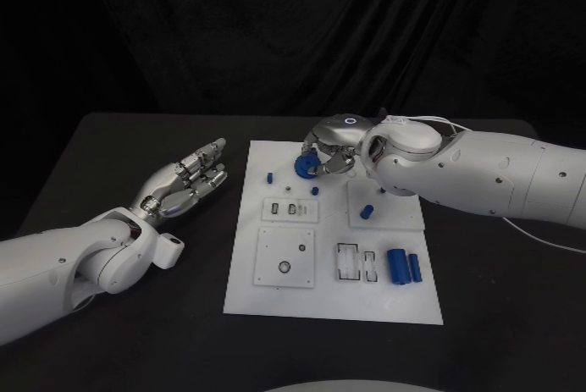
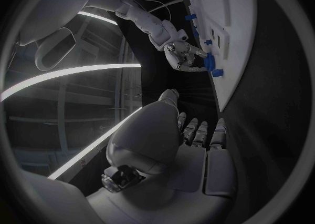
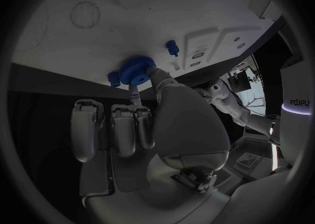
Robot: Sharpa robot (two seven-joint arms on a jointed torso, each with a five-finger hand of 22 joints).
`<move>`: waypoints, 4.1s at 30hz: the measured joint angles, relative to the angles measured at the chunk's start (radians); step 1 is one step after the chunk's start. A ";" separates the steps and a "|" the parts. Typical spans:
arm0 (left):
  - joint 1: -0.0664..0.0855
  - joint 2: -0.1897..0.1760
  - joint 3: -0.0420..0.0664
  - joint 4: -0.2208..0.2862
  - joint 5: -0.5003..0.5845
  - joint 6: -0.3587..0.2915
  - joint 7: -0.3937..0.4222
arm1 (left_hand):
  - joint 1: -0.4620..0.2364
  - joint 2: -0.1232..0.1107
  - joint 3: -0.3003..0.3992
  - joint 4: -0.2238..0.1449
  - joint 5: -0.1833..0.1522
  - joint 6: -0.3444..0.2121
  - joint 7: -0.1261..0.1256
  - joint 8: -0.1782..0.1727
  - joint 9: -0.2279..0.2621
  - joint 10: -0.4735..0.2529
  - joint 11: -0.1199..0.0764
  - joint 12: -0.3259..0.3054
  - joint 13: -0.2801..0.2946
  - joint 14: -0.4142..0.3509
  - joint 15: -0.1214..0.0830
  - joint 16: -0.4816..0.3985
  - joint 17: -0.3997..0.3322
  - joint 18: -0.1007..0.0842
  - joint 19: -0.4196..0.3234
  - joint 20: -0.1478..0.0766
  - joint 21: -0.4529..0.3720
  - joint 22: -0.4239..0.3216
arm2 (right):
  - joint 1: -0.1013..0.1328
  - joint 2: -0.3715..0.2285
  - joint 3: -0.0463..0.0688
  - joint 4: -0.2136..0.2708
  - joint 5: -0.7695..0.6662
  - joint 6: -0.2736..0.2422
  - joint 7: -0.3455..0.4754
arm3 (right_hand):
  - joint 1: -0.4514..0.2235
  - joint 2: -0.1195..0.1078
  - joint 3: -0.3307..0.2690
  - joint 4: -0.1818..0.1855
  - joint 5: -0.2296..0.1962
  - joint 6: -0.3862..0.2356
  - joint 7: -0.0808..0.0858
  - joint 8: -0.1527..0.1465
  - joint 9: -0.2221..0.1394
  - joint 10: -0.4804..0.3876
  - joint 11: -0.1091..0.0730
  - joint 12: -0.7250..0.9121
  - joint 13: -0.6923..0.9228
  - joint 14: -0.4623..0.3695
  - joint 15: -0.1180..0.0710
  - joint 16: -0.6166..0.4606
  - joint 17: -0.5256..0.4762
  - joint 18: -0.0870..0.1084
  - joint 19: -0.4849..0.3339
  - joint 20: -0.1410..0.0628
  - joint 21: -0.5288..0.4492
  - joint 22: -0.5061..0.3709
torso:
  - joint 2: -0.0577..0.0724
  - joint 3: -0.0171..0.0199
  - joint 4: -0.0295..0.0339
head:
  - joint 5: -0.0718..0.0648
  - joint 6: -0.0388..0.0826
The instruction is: Assemble the parts on the task board
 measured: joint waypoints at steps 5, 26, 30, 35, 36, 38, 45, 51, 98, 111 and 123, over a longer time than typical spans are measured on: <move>0.000 0.000 0.000 0.000 0.000 0.001 0.000 | 0.000 0.000 0.000 0.000 0.000 0.000 0.000 0.000 0.000 0.000 0.000 0.000 0.000 0.000 0.000 0.000 0.000 0.000 0.000 0.000 0.000 0.000 | 0.000 0.002 0.000 -0.001 0.000 0.004 -0.004 | -0.001 -0.001 0.002 0.002 0.000 -0.025 -0.024 0.006 0.002 0.000 0.000 0.000 0.000 0.000 0.000 0.000 0.000 0.000 0.004 0.004 -0.012 0.000 | 0.000 0.0000 0.0005 | 0.000 -0.002; 0.000 -0.001 0.000 0.001 0.000 0.002 0.000 | 0.000 0.000 0.000 0.000 0.000 0.000 0.000 0.000 0.000 0.000 0.000 0.000 0.000 0.000 0.000 0.000 0.001 0.000 0.000 0.000 0.000 0.000 | 0.000 -0.020 -0.001 0.007 0.000 0.007 -0.033 | -0.032 -0.006 0.031 0.017 0.002 -0.596 -0.061 -0.143 -0.144 -0.002 -0.013 -0.005 0.000 0.000 0.000 0.000 0.000 0.000 -0.018 -0.011 -0.112 0.000 | 0.001 0.0004 -0.0001 | 0.004 -0.002; 0.000 -0.005 0.000 0.003 0.000 0.002 0.000 | 0.000 0.000 0.000 0.000 0.000 0.004 0.004 0.000 0.000 0.000 0.000 0.000 0.000 0.000 0.000 0.000 0.001 0.000 0.000 0.000 0.000 0.000 | 0.001 -0.044 -0.001 0.023 0.000 -0.021 -0.030 | -0.059 0.007 0.029 0.041 0.002 -0.505 -0.055 -0.125 -0.127 -0.002 -0.013 -0.005 0.000 0.000 0.000 0.000 0.000 0.000 -0.018 -0.011 -0.109 0.000 | 0.001 0.0005 -0.0001 | 0.007 -0.001; 0.000 -0.011 0.000 0.004 0.000 0.002 0.000 | 0.000 0.000 0.000 0.000 0.000 0.004 0.004 0.000 0.000 0.000 0.000 0.000 0.000 0.000 0.000 0.000 0.001 0.000 0.000 0.000 0.000 0.000 | 0.016 -0.097 -0.001 0.060 0.001 -0.071 -0.022 | -0.076 0.014 0.030 0.059 0.002 -0.394 -0.050 -0.109 -0.108 -0.002 -0.013 0.000 0.001 0.000 0.000 0.000 0.000 0.000 -0.011 -0.005 -0.092 0.000 | 0.001 0.0008 -0.0004 | 0.010 0.000; 0.000 -0.012 0.000 0.005 0.000 0.002 0.000 | 0.000 0.000 0.000 0.000 0.000 0.004 0.004 0.000 0.000 0.000 0.000 0.000 0.000 0.000 0.000 0.000 0.001 0.000 0.000 0.000 0.000 0.000 | 0.019 -0.108 -0.001 0.068 0.002 -0.079 -0.022 | -0.087 0.016 0.027 0.067 0.002 -0.352 -0.047 -0.101 -0.100 -0.002 -0.013 0.000 0.001 0.000 0.000 0.000 0.000 0.000 -0.003 -0.004 -0.084 0.000 | 0.001 0.0009 -0.0005 | 0.010 0.000; 0.000 -0.012 0.000 0.005 0.000 0.002 0.000 | 0.000 0.000 0.000 0.000 0.000 0.004 0.004 0.000 0.000 0.000 0.000 0.000 0.000 0.000 0.000 0.000 0.001 0.000 0.000 0.000 0.000 0.000 | 0.028 -0.132 -0.001 0.086 0.002 -0.091 -0.020 | -0.089 0.016 0.024 0.074 0.002 -0.273 -0.043 -0.086 -0.084 -0.002 -0.013 0.000 0.001 0.000 0.000 0.000 0.000 0.000 -0.002 -0.004 -0.072 0.000 | 0.000 0.0009 -0.0006 | 0.010 0.001; 0.000 -0.014 0.000 0.006 0.000 0.002 0.000 | -0.004 -0.004 0.000 0.000 0.000 0.004 0.004 0.000 0.000 0.000 0.000 0.000 0.000 0.000 0.000 0.000 0.001 0.000 0.000 0.000 0.000 0.000 | 0.054 -0.242 -0.001 0.157 0.004 -0.104 -0.024 | -0.115 0.000 0.009 0.107 0.002 -0.174 -0.033 -0.076 -0.073 0.004 -0.007 0.000 0.001 0.000 0.000 0.000 0.000 0.000 0.000 0.000 -0.014 0.000 | 0.000 0.0009 -0.0009 | 0.010 0.004; 0.000 -0.017 0.000 0.007 0.000 0.002 0.000 | -0.004 -0.004 0.000 0.000 0.000 0.004 0.004 0.000 0.001 0.000 0.000 0.000 0.000 0.000 0.000 0.000 0.000 0.000 0.000 0.000 0.000 0.000 | 0.058 -0.331 -0.010 0.199 0.005 -0.090 -0.039 | -0.115 -0.013 0.002 0.123 0.002 -0.158 -0.034 -0.076 -0.071 0.004 -0.007 0.000 0.001 0.000 0.000 0.000 0.000 0.000 0.000 0.000 0.024 0.000 | -0.001 0.0010 -0.0027 | 0.011 0.004; -0.001 -0.013 0.000 0.004 0.000 0.004 0.000 | -0.008 0.000 0.003 0.003 0.004 0.004 0.004 0.000 0.001 0.000 0.000 0.000 0.000 0.000 0.000 0.000 0.001 0.000 0.000 0.000 0.000 0.000 | 0.008 -0.531 -0.022 0.262 0.009 -0.049 -0.090 | -0.087 -0.070 -0.065 0.189 -0.312 -0.132 -0.043 -0.094 -0.068 0.003 -0.007 0.000 0.000 0.000 -0.004 0.000 0.000 -0.016 0.004 -0.004 0.067 0.000 | -0.001 0.0004 -0.0021 | 0.011 -0.003; -0.001 -0.011 0.000 0.004 0.000 0.005 0.000 | -0.008 0.000 0.003 0.003 0.004 0.004 0.004 0.000 0.001 0.000 0.000 0.000 0.000 0.000 0.000 0.000 0.001 0.000 0.000 0.000 0.000 0.000 | 0.003 -0.522 -0.021 0.254 0.009 -0.051 -0.083 | -0.006 -0.046 -0.048 0.172 -0.076 -0.083 -0.045 -0.094 -0.032 0.004 -0.007 0.000 0.000 0.000 -0.004 0.000 0.000 -0.016 0.000 -0.007 0.067 0.000 | 0.000 0.0004 -0.0018 | 0.011 -0.007; -0.002 -0.011 0.000 0.003 0.000 0.006 0.000 | -0.008 0.000 0.003 0.003 0.004 0.004 0.004 0.000 0.000 0.000 0.000 0.000 0.000 0.000 0.000 0.000 0.000 0.000 0.000 0.000 0.000 0.000 | -0.003 -0.505 -0.021 0.238 0.009 -0.051 -0.078 | 0.006 -0.044 -0.044 0.168 -0.072 -0.083 -0.045 -0.094 -0.029 0.004 -0.007 0.000 0.000 0.000 -0.004 0.000 0.000 -0.016 0.000 -0.007 0.067 0.000 | 0.000 0.0004 -0.0017 | 0.010 -0.012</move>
